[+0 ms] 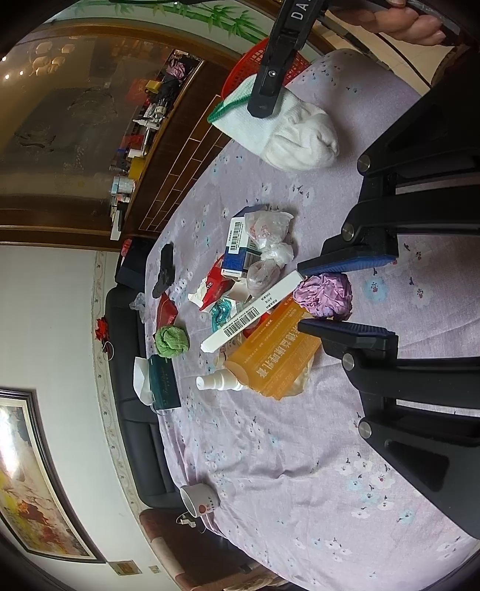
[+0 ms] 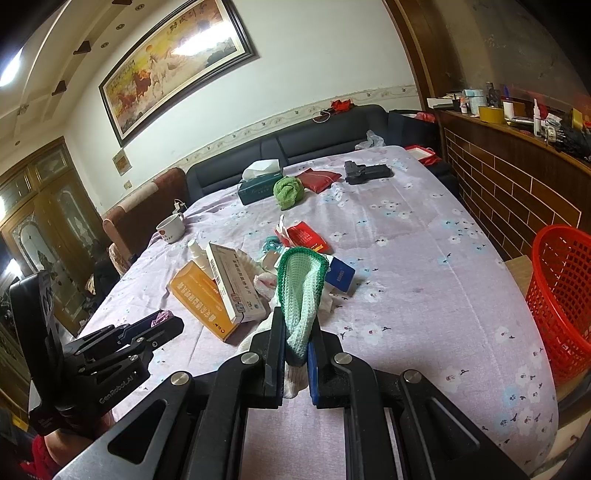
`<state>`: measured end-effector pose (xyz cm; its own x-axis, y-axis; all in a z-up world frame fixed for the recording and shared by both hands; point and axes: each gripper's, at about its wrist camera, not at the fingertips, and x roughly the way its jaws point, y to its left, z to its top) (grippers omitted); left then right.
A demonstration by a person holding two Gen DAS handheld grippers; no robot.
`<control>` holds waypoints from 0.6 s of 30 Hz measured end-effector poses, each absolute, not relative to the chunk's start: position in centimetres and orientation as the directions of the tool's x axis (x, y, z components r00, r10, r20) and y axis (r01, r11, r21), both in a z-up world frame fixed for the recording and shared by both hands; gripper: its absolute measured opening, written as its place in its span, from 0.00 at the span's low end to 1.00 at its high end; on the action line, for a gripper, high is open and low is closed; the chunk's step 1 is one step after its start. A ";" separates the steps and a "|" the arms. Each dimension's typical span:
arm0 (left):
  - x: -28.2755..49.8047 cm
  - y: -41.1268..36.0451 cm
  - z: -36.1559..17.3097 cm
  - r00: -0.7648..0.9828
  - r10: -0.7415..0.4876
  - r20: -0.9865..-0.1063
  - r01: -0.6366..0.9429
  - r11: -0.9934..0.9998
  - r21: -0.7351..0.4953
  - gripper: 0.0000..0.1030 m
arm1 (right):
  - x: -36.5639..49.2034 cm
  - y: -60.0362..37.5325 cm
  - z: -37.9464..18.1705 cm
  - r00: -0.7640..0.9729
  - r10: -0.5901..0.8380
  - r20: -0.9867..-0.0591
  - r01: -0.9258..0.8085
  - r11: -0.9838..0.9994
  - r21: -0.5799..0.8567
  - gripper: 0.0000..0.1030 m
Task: Collect trash
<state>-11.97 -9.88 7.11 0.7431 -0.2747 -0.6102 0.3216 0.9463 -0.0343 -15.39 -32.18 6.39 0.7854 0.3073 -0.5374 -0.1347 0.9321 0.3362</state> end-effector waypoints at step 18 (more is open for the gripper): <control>-11.7 -10.6 6.7 0.735 -0.270 -0.622 0.329 0.944 -0.021 0.22 | -15.4 -33.0 6.1 0.786 0.301 -0.540 -0.115 0.929 0.351 0.10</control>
